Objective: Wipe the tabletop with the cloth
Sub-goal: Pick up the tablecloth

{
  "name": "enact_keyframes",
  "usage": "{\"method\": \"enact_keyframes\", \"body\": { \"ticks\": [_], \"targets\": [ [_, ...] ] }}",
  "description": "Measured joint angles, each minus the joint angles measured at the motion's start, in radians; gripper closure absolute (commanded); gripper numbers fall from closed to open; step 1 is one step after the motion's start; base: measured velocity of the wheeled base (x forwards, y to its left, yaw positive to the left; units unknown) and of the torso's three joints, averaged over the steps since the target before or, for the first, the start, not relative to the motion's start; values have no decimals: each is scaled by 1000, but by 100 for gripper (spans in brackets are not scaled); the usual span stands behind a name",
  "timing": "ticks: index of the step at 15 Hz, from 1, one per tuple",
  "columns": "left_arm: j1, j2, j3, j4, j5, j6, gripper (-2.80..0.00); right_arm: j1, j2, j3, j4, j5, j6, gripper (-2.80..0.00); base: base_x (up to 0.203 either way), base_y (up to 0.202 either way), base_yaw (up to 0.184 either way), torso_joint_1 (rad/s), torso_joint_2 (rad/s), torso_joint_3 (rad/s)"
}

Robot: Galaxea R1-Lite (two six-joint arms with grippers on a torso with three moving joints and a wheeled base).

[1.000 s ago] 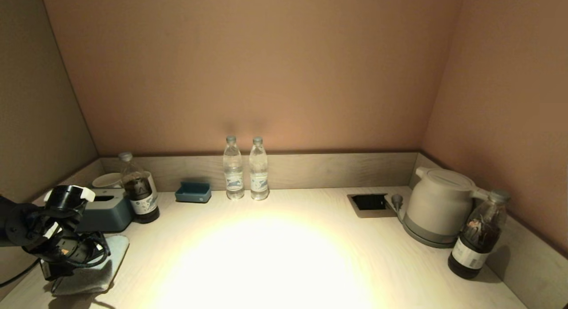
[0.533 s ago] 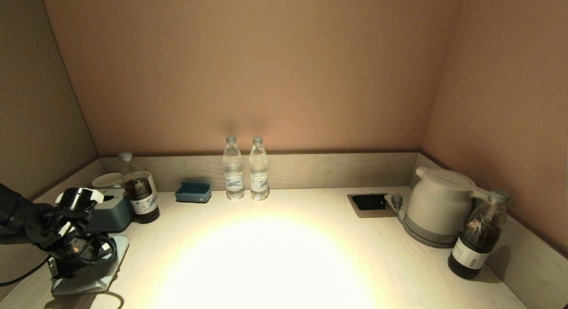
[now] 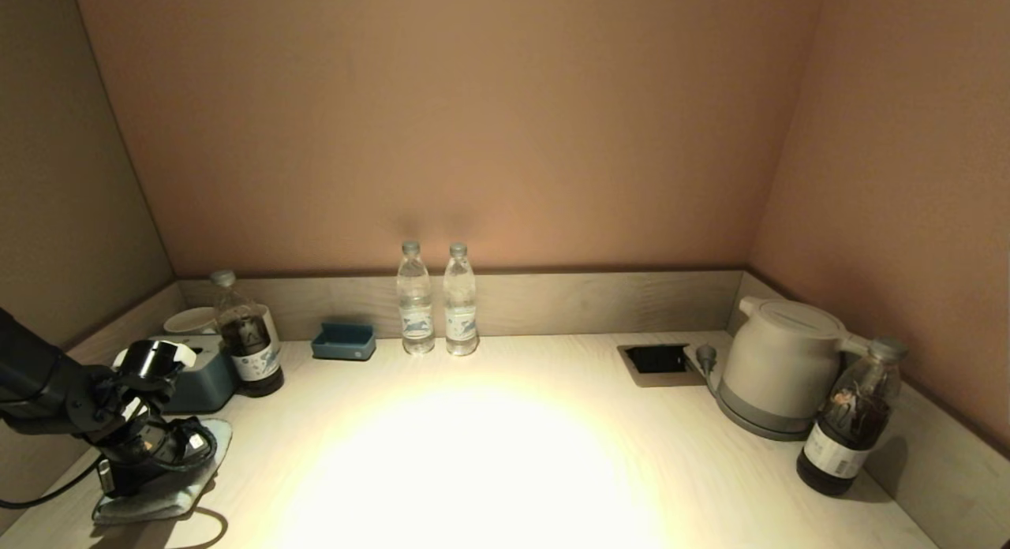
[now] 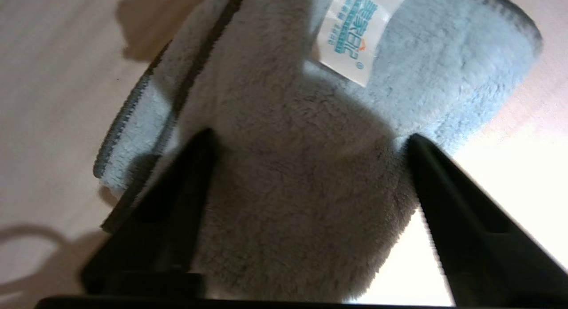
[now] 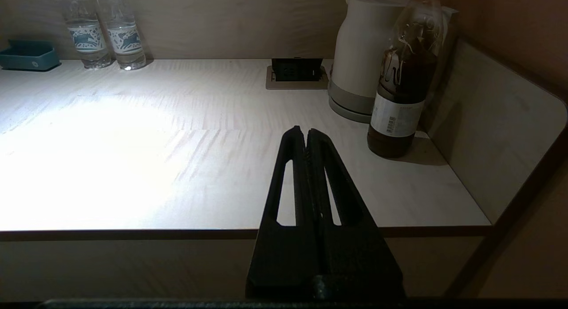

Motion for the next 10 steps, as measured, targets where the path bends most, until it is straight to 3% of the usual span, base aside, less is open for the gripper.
{"method": "enact_keyframes", "body": {
  "ticks": [10],
  "targets": [
    [-1,2,17,-4,-3,-7,0,0,0,0,0,0,0,0,0,0,0,0,0,0]
  ]
}}
